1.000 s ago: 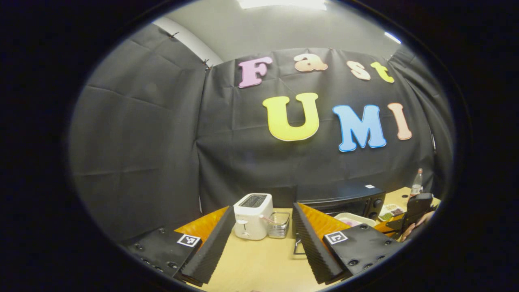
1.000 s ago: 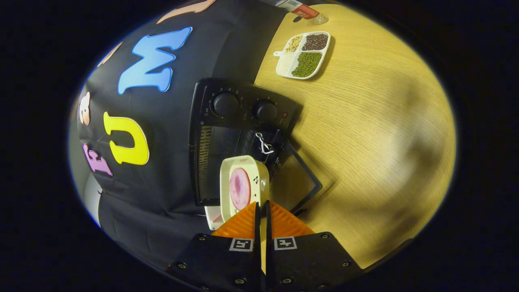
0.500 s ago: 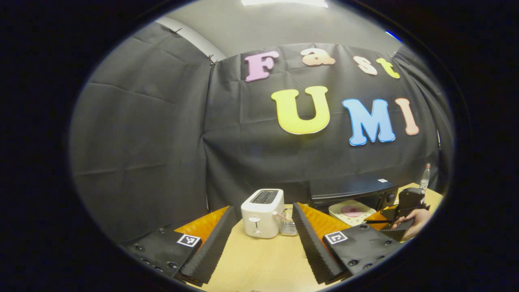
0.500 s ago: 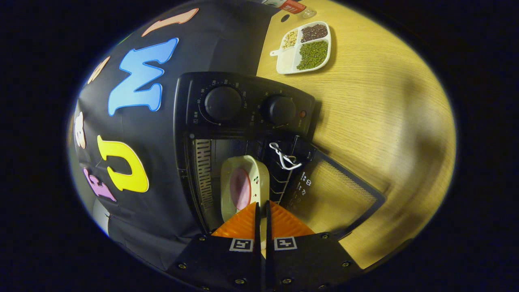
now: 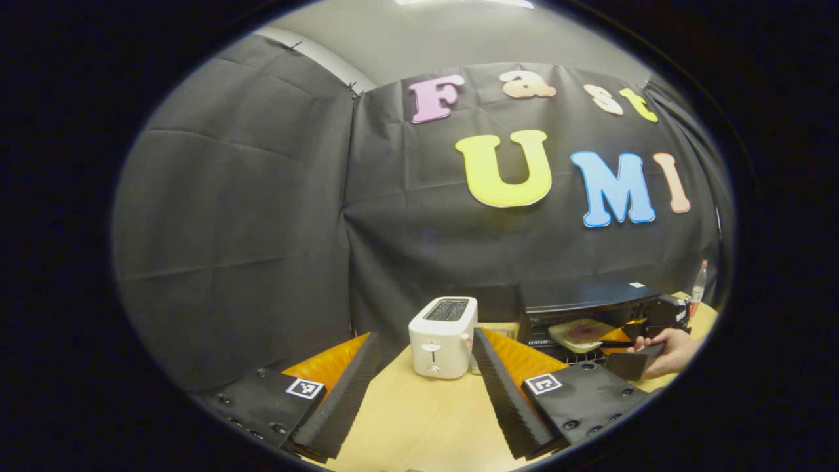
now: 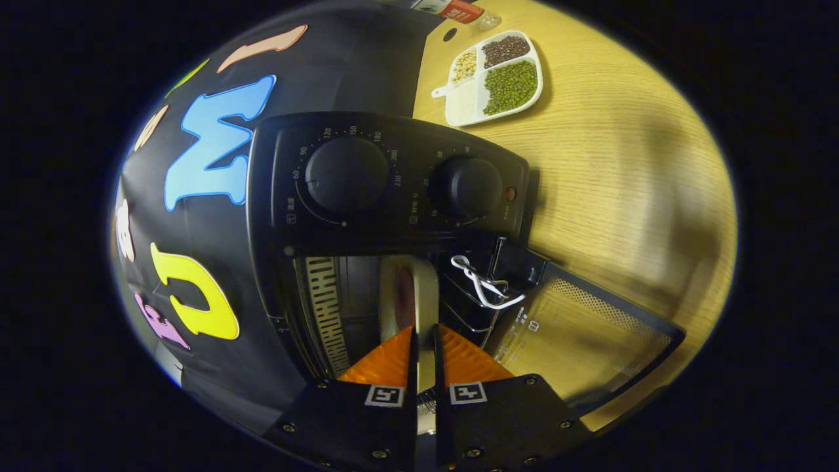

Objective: Open the electric oven with the left hand, put the food in, and close the electric oven.

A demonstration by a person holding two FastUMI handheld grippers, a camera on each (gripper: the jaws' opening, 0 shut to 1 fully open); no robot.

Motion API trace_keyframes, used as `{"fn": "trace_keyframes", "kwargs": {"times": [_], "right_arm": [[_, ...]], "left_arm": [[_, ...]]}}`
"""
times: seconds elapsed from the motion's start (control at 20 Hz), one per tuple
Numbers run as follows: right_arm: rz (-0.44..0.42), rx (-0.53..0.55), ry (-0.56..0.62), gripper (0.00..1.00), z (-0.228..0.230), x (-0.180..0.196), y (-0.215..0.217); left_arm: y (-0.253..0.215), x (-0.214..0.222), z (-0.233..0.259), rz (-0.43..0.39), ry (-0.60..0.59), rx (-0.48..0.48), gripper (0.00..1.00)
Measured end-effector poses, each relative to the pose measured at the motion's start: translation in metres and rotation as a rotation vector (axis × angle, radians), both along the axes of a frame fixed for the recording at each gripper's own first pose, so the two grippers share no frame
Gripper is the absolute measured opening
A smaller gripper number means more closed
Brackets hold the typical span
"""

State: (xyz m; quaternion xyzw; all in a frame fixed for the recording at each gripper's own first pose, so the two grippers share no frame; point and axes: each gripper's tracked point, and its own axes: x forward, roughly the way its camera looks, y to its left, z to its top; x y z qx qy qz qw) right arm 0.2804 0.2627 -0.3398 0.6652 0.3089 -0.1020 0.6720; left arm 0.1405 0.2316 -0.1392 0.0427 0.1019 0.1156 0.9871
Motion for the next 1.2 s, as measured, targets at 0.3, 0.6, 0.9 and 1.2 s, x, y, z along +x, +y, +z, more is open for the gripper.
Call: {"fn": "trace_keyframes", "kwargs": {"times": [0.3, 0.6, 0.9, 1.2], "right_arm": [[0.088, 0.007, -0.082, 0.94, 0.028, -0.012, 0.01], [0.261, -0.069, -0.15, 0.98, 0.061, -0.056, 0.011], [0.455, -0.322, -0.318, 0.97, 0.106, -0.104, -0.015], [0.562, -0.599, -0.427, 0.98, 0.134, -0.152, -0.058]], "left_arm": [[-0.016, 0.0, 0.009, -0.017, -0.016, -0.007, 0.98], [-0.052, -0.003, 0.014, -0.077, -0.033, -0.036, 1.0], [-0.097, -0.012, 0.0, -0.153, -0.006, -0.086, 1.0], [-0.138, -0.022, -0.022, -0.233, 0.049, -0.118, 0.98]]}}
